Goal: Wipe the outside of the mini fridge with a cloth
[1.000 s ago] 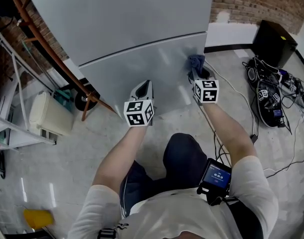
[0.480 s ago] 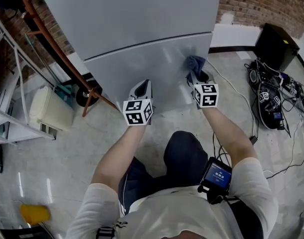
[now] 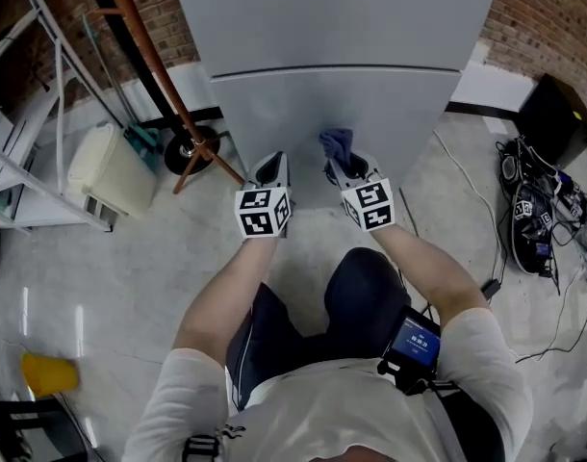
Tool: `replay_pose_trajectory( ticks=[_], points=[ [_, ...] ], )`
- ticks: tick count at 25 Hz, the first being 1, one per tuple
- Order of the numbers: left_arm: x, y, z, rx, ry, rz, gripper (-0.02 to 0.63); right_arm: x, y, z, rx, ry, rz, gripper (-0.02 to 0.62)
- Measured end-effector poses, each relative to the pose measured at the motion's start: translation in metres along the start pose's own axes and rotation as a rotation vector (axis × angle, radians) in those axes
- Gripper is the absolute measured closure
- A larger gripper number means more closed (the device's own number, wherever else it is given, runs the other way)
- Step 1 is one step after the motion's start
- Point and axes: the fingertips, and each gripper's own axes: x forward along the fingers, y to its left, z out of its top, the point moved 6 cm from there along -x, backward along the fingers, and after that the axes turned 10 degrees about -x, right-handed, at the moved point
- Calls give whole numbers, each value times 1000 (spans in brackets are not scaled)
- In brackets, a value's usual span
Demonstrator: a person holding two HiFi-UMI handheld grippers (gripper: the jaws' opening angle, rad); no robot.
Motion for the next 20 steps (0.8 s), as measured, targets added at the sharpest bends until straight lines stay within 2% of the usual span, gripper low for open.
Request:
replay_pose_trajectory(
  ticks=[4,9,13,20],
  points=[
    [-25,40,-8,-20,4,81,603,30,55,6,-22,-6,117,511],
    [-53,84,-15,-39,12,166,603,68,105,12,-24,-8,201,511],
    [-74,113,-16,-40,15,224,603,97,134,15,-15,-5,235,511],
    [-102,146,-25,-54,35,288,603,136,158,8,11,29,234,511]
  ],
)
